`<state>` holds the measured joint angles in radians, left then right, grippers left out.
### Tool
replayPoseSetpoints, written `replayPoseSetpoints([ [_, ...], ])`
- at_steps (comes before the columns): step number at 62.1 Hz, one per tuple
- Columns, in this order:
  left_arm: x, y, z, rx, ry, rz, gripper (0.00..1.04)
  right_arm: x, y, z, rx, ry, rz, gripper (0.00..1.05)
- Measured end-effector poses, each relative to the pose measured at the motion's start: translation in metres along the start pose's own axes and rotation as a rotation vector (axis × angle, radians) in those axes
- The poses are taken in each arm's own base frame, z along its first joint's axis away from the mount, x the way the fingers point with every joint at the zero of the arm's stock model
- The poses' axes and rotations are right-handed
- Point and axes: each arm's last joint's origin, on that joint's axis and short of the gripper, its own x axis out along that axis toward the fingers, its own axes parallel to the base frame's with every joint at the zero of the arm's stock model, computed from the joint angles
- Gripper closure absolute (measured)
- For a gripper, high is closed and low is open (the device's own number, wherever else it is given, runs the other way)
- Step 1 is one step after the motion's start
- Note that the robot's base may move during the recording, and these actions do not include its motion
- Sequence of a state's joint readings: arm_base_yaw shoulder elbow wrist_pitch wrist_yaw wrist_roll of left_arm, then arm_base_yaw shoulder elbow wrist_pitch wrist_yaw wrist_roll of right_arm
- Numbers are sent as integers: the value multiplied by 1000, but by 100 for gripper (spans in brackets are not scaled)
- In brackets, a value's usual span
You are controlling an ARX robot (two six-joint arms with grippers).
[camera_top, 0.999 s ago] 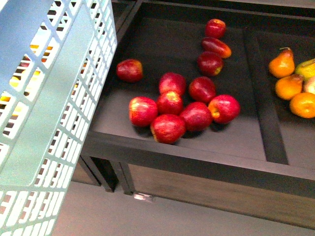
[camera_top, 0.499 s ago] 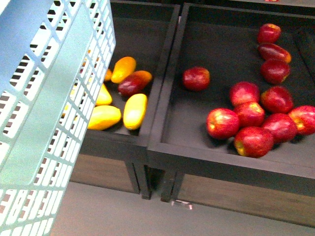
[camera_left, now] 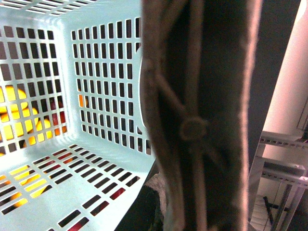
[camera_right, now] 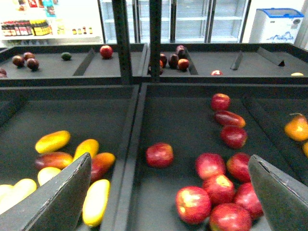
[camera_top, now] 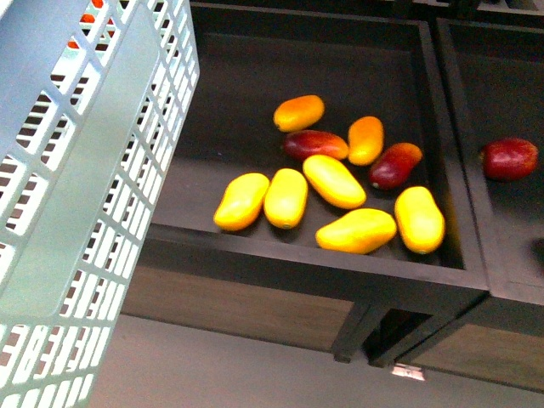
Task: Pick mango and avocado into basket
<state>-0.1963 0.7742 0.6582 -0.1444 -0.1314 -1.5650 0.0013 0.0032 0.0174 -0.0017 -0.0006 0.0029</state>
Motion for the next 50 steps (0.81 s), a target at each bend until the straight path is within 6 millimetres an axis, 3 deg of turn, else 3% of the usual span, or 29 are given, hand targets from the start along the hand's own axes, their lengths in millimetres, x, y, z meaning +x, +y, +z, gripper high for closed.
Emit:
replayPoseSetpoints([
  [50, 0, 0, 0, 4, 2, -1, 101, 0, 0, 0, 0, 0, 3, 9],
])
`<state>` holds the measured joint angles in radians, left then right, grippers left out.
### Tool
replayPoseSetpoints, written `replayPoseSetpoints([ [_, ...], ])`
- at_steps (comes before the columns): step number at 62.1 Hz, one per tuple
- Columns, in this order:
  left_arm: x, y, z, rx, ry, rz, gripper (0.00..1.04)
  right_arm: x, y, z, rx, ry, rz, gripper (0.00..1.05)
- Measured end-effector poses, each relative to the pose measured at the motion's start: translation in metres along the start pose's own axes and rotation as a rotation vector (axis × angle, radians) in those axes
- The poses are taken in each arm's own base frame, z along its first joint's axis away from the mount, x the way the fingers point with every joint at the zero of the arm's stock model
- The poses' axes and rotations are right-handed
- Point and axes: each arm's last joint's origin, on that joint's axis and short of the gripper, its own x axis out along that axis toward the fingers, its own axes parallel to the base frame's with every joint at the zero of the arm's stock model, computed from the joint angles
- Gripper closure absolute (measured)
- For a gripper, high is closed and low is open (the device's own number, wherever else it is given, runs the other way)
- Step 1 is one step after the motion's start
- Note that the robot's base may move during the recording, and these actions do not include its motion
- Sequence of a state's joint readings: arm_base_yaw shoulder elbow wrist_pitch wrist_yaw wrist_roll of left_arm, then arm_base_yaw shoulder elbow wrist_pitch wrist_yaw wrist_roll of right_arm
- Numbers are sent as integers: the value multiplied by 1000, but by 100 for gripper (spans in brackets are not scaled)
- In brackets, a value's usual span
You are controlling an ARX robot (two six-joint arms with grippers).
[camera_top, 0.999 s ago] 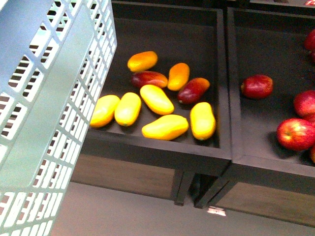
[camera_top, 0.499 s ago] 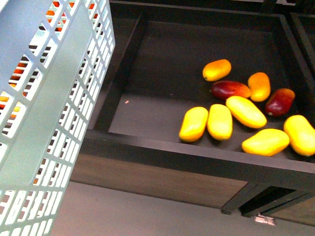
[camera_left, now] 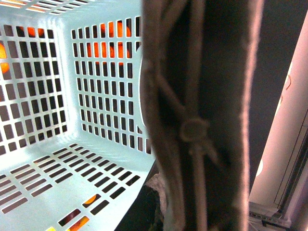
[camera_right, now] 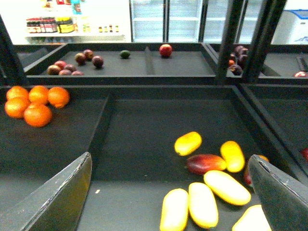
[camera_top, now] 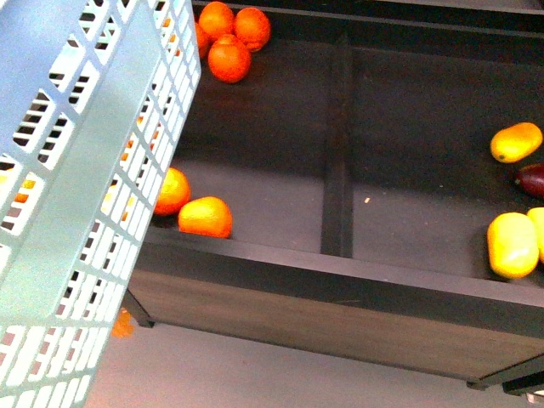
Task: Pick mango and avocado into basket
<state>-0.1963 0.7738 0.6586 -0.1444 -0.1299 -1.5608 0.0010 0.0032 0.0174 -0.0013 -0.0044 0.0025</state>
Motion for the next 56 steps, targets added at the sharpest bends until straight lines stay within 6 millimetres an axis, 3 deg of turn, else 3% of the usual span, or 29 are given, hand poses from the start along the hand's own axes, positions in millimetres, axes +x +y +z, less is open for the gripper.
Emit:
replayPoseSetpoints([
  [23, 1, 0, 0, 8, -2, 8, 101, 0, 0, 0, 0, 0, -2, 9],
  [30, 6, -9, -2, 202, 27, 249, 101, 0, 0, 0, 0, 0, -3, 9],
  [34, 20, -13, -7, 394, 86, 343, 101, 0, 0, 0, 0, 0, -5, 9],
  [39, 43, -12, -15, 474, 128, 387, 101, 0, 0, 0, 0, 0, -5, 9],
  [50, 90, -25, -38, 463, 189, 396, 101, 0, 0, 0, 0, 0, -5, 9],
  [56, 116, -43, -66, 483, 259, 355, 101, 0, 0, 0, 0, 0, -5, 9],
])
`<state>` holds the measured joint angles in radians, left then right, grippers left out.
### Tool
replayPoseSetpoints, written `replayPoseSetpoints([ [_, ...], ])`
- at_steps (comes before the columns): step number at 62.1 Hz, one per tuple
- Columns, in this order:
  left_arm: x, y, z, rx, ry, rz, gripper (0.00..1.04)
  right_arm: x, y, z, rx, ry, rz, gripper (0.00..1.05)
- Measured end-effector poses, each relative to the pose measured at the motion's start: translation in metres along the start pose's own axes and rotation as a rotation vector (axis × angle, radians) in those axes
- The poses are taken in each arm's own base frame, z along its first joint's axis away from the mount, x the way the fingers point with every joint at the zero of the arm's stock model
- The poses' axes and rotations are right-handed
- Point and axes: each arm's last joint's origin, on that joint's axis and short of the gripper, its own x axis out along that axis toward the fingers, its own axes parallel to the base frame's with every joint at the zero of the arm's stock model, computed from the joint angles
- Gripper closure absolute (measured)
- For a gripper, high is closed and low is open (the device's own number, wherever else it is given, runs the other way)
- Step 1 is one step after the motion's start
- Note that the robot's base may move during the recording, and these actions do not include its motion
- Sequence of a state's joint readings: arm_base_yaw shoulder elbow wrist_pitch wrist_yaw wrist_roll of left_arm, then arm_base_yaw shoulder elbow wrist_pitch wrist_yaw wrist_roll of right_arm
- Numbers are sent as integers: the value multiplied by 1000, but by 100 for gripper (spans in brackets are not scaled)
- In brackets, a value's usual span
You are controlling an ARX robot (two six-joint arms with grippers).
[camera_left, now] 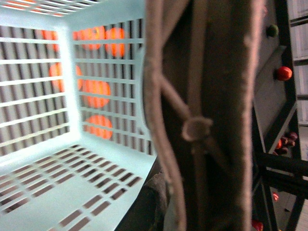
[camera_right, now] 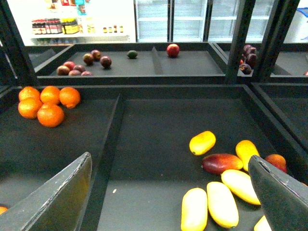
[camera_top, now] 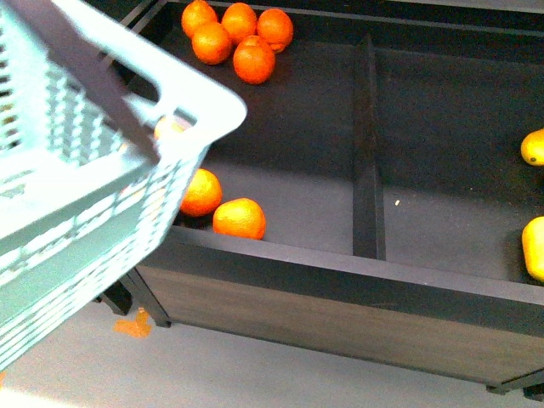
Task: Pick mango and avocado into basket
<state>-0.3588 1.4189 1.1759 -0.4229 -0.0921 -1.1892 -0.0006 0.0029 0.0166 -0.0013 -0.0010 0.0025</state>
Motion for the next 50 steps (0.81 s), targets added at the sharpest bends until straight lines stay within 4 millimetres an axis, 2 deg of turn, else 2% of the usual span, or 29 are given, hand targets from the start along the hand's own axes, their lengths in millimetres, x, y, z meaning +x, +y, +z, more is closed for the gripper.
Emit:
replayPoseSetpoints([
  [5, 10, -25, -15, 55, 53, -47, 101, 0, 0, 0, 0, 0, 0, 9],
  [9, 16, -43, -37, 127, 116, -89, 101, 0, 0, 0, 0, 0, 0, 9],
  [14, 19, -48, -56, 180, 167, -108, 101, 0, 0, 0, 0, 0, 0, 9],
  [21, 16, -53, -71, 233, 209, -149, 101, 0, 0, 0, 0, 0, 0, 9],
  [30, 14, -56, -79, 263, 238, -175, 101, 0, 0, 0, 0, 0, 0, 9],
  [50, 15, -54, -77, 270, 215, -163, 101, 0, 0, 0, 0, 0, 0, 9],
])
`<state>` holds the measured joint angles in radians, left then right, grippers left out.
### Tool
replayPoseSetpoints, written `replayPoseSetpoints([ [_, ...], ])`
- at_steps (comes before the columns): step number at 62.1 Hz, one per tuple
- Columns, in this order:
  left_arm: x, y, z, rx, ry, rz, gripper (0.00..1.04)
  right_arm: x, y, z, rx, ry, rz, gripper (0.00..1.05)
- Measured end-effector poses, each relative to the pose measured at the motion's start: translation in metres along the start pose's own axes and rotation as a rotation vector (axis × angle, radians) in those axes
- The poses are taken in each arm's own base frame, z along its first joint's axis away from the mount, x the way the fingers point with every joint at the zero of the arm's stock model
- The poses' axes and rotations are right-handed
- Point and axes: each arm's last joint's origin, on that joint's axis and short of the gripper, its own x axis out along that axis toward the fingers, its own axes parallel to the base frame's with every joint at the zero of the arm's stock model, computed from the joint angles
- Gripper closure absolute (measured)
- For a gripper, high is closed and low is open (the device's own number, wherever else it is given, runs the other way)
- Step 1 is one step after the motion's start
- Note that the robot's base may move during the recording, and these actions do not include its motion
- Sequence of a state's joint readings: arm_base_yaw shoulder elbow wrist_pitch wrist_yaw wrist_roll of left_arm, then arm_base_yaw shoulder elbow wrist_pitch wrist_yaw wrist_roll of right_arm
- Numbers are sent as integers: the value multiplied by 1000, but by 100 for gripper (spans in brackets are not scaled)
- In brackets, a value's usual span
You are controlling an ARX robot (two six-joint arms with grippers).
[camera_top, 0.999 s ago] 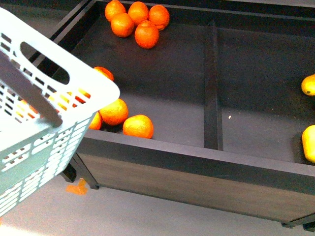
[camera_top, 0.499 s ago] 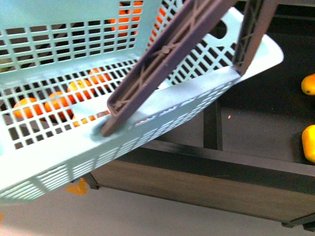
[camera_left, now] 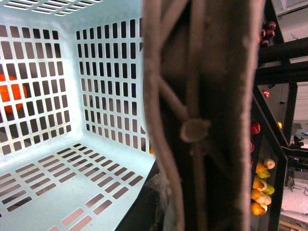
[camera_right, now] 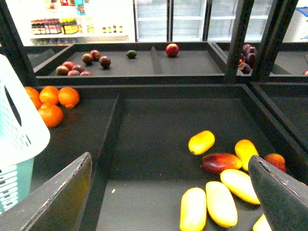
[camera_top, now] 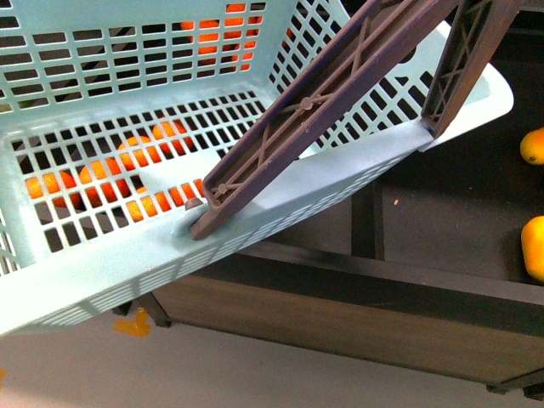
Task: Pick mango and avocado into basket
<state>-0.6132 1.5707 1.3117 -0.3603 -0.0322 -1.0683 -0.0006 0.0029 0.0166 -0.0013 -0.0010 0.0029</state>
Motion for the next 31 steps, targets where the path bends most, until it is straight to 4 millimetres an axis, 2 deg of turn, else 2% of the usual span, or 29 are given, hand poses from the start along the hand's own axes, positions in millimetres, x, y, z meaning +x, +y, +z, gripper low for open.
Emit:
replayPoseSetpoints([
  [13, 0, 0, -1, 0, 13, -7, 101, 0, 0, 0, 0, 0, 0, 9],
  [16, 0, -1, -1, 0, 14, -8, 101, 1, 1, 0, 45, 123, -77, 9],
  [22, 0, 0, -1, -1, 11, -5, 101, 9, -5, -1, 113, 447, -401, 9],
  [26, 0, 0, -1, 4, 8, -3, 101, 20, -10, -2, 136, 508, -503, 9],
  [31, 0, 0, -1, 2, 7, -1, 101, 37, -19, -2, 150, 521, -541, 9],
])
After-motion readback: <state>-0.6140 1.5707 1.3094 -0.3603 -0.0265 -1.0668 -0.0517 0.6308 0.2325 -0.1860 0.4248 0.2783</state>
